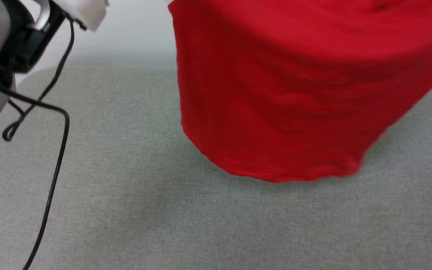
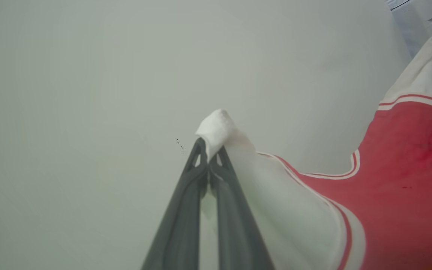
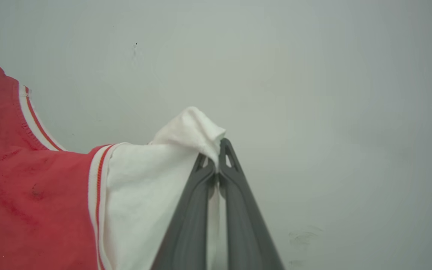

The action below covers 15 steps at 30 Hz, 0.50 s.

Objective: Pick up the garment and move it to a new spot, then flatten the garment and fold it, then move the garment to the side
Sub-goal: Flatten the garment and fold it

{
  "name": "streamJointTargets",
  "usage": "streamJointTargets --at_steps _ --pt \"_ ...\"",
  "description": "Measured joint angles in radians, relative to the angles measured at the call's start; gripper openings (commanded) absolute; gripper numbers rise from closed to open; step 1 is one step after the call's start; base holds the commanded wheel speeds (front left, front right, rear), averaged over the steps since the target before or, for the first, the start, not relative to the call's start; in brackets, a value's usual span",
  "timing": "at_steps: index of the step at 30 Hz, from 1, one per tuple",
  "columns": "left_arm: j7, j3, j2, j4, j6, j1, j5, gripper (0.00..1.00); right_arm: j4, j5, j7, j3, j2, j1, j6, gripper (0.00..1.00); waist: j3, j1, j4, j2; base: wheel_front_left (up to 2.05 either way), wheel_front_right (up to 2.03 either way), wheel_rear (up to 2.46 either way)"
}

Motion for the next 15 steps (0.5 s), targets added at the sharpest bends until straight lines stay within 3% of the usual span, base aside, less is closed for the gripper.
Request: streamJointTargets --at_steps 5,15 --pt "0.001 0.021 -0.037 0.038 -0.005 -0.06 -0.017 0.0 0.0 -0.007 0.041 -0.009 0.005 -0.084 0.0 0.0 0.028 0.0 0.012 0.0 0.0 0.0 0.0" --pt "-0.036 0.046 -0.127 0.246 -0.04 -0.222 -0.004 0.0 0.134 -0.064 0.081 0.094 0.03 -0.377 0.0 0.0 0.165 0.0002 0.021 0.0 0.0 0.0 0.0"
